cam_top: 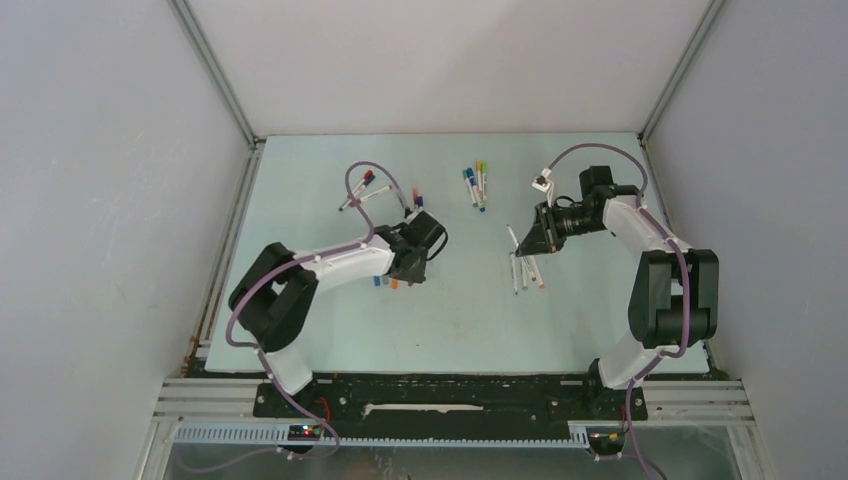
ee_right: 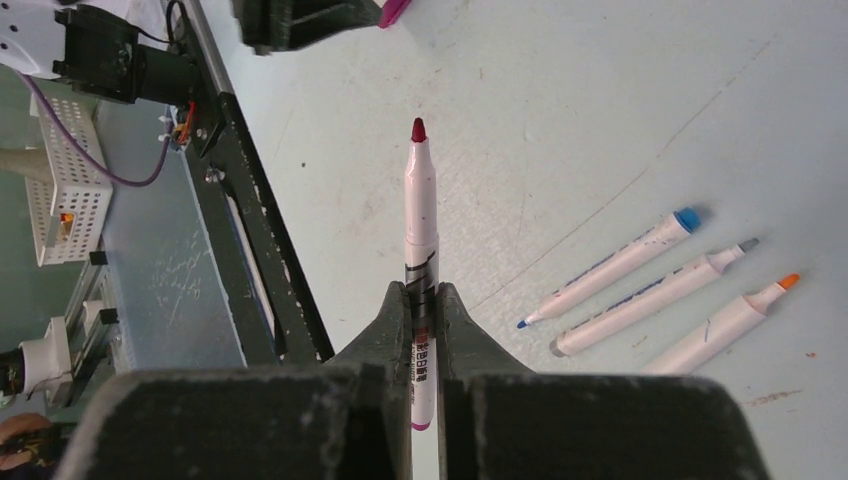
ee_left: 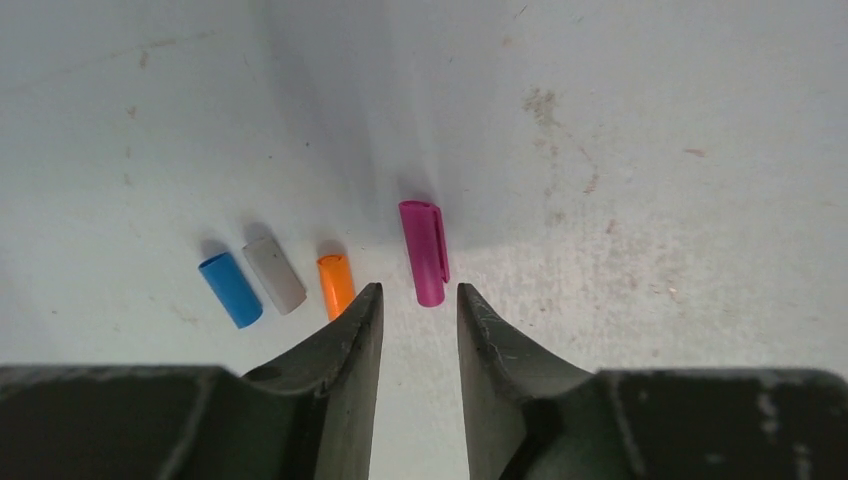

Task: Open the pen caps
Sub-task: Place the pen cap at the center of the board, then place the pen at the center of the board.

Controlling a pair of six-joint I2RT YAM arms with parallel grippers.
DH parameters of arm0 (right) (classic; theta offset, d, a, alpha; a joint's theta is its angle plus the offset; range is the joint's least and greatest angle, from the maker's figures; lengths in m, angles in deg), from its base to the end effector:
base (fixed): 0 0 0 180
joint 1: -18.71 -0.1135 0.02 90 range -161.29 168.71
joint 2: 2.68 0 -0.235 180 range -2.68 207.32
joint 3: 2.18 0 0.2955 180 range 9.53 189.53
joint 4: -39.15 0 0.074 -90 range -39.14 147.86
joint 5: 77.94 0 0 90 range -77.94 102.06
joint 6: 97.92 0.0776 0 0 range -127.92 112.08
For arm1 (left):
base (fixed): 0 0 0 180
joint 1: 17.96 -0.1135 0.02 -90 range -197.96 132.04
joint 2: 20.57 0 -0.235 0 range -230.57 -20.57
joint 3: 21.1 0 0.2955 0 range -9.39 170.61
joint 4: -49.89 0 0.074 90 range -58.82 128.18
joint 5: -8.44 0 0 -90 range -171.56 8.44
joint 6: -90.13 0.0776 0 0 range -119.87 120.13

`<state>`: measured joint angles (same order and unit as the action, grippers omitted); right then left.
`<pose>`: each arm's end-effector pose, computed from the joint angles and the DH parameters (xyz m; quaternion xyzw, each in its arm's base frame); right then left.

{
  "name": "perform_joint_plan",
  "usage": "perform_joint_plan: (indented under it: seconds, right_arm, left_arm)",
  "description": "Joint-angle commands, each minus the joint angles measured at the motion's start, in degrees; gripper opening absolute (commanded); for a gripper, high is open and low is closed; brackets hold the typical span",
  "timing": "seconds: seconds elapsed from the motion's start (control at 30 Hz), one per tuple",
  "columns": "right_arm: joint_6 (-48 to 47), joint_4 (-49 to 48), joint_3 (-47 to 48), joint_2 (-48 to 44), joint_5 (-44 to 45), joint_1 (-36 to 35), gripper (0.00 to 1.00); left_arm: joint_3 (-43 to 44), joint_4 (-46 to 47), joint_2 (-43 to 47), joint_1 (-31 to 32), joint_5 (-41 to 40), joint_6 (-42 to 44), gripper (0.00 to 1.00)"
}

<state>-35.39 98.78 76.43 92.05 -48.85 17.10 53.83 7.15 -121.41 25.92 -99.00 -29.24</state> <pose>0.3487 0.0776 0.1574 -0.2756 0.8122 0.4663 0.2167 0.2928 -0.2493 0.0773 0.0948 0.9671 0.0103 0.2358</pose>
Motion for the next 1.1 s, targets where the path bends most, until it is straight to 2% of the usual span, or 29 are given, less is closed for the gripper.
perform_joint_plan:
  seconds: [0.0, 0.23, 0.5, 0.73, 1.07]
  right_arm:
    - [0.7, -1.1, 2.0, -0.7, 2.7, 1.1, 0.00]
    - [5.3, -4.1, 2.0, 0.4, 10.0, 4.2, 0.00]
    - [8.7, -6.2, 2.1, 4.1, 19.6, 6.1, 0.00]
    - [9.8, -7.0, 2.0, 6.9, 23.9, 6.7, 0.03]
    - [10.8, -7.6, 2.0, 10.9, 27.8, 6.8, 0.12]
  left_arm:
    - [3.3, 0.9, 7.6, 0.2, -1.8, 1.4, 0.37]
    - [0.9, 4.7, 15.6, 0.3, -3.4, 1.7, 0.47]
    - [-6.0, 13.1, 25.8, 0.3, -7.2, 2.8, 0.57]
    - [-10.6, 16.9, 30.2, -0.1, -9.3, 2.5, 0.75]
    - [-13.1, 18.3, 31.6, -1.8, -7.9, 0.5, 0.79]
